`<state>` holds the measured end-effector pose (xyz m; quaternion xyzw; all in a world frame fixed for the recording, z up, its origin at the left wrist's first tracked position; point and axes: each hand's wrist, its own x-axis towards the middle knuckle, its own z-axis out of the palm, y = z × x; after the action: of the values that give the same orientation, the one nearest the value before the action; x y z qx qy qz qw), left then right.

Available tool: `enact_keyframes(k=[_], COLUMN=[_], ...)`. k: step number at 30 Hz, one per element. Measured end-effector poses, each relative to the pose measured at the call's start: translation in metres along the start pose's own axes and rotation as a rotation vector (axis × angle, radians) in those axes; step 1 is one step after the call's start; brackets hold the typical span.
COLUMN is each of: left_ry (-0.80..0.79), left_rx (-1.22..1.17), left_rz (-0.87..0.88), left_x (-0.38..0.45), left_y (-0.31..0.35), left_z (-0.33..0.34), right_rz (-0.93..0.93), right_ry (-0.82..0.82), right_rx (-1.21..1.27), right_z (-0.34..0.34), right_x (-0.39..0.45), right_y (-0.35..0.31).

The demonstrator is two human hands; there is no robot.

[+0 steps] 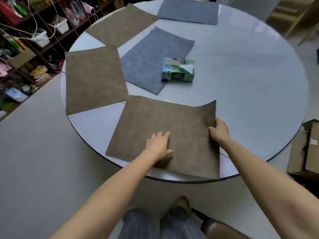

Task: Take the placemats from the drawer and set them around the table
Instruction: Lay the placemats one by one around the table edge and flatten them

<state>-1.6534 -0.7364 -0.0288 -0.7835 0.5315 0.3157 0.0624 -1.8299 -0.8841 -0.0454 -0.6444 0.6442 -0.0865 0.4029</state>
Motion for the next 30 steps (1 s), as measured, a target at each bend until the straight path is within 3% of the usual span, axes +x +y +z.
enact_keyframes(k=[9, 30], left_ry=[-0.221, -0.152], left_rx=[-0.052, -0.082], left_rz=[-0.131, -0.189], left_x=[0.023, 0.012], left_y=[0.010, 0.026], left_z=[0.034, 0.055], right_rz=[-0.050, -0.055], right_ry=[-0.079, 0.014], right_rx=[0.083, 0.044], right_z=[0.007, 0.012], right_x=[0.004, 0.009], right_y=[0.027, 0.031])
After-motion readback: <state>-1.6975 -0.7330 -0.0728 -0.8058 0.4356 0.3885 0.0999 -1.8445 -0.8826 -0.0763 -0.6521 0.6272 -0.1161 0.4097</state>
